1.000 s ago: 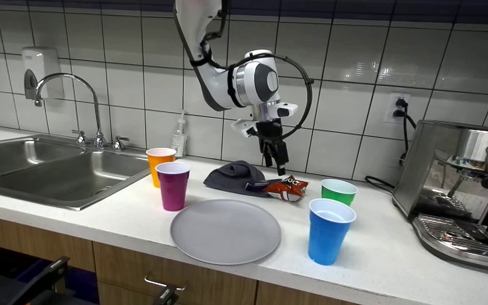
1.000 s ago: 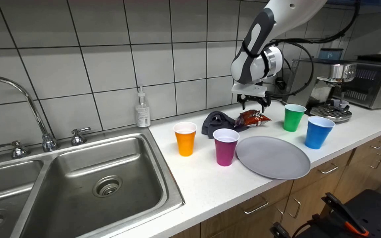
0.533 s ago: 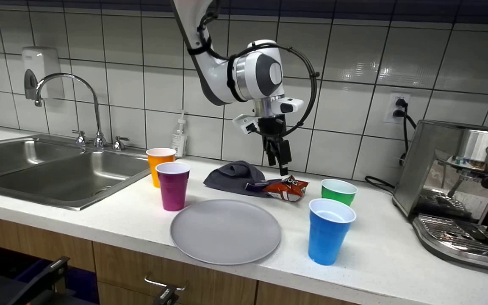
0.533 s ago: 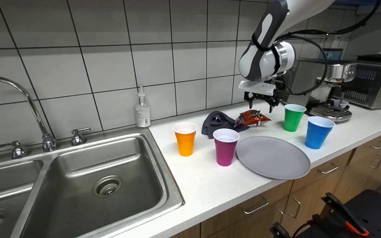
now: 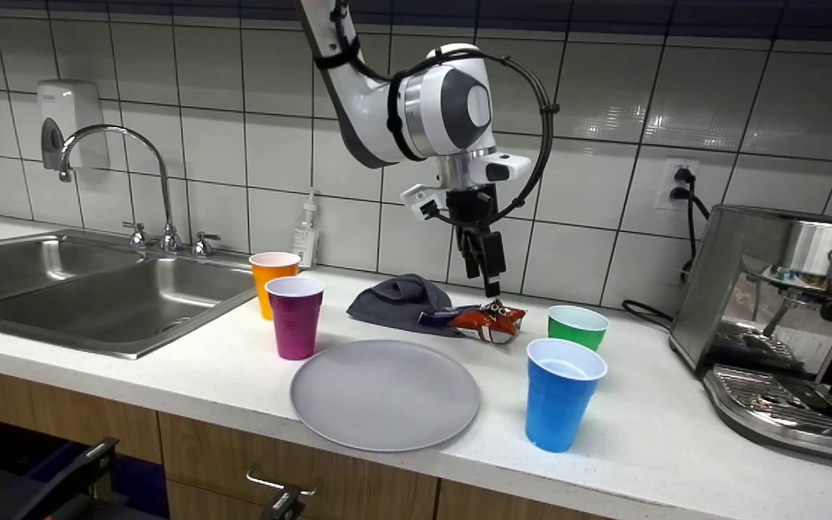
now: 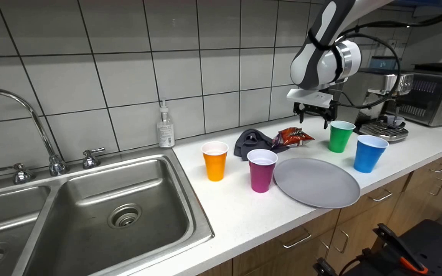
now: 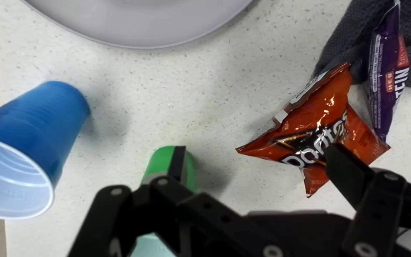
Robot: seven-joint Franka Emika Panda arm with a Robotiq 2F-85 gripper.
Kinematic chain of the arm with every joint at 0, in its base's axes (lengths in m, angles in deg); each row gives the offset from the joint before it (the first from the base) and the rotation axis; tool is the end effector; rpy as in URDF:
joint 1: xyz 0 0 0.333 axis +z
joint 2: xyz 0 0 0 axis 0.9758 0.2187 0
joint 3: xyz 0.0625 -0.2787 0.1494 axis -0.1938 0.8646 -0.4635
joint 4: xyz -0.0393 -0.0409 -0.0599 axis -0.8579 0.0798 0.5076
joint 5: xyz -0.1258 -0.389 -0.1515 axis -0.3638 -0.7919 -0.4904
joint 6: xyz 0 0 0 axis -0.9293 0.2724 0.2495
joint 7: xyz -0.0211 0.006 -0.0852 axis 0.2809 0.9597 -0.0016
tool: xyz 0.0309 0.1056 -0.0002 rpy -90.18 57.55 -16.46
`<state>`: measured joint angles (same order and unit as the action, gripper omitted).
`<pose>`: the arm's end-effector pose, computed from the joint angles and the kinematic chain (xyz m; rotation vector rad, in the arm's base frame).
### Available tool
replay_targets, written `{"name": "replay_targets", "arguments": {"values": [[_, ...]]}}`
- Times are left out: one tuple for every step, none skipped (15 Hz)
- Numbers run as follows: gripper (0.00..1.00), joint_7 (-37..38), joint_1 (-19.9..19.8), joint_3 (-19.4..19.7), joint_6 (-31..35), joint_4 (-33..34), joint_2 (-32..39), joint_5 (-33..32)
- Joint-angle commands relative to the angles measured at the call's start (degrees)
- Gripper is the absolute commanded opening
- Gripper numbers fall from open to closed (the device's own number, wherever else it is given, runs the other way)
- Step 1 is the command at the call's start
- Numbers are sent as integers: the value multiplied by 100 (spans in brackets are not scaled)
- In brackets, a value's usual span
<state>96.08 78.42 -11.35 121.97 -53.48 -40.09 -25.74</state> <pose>0.5841 -0.2367 0.2328 2.5137 -1.5579 0.3484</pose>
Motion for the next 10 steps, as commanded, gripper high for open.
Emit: {"name": "replay_targets", "arguments": {"values": [[100,322,63,177,154,-490,-477,-391],[100,361,60,211,158,-559,-552,-482],[100,435,59,255,181,-641,-630,-599],[100,522,62,292,183,-717,-714,-714],[100,607,56,330,199,-811,-797,-852],[100,719,52,366,220,-909,-892,-997],[100,845,42,389,239,-994,-968,-1132],[100,950,24,401,232,-1064,-1040,-1256],[100,1059,-2,406,236,-1130,-1104,-1371],[100,1133,-41,396,220,-1186,-1167,-1458]]}}
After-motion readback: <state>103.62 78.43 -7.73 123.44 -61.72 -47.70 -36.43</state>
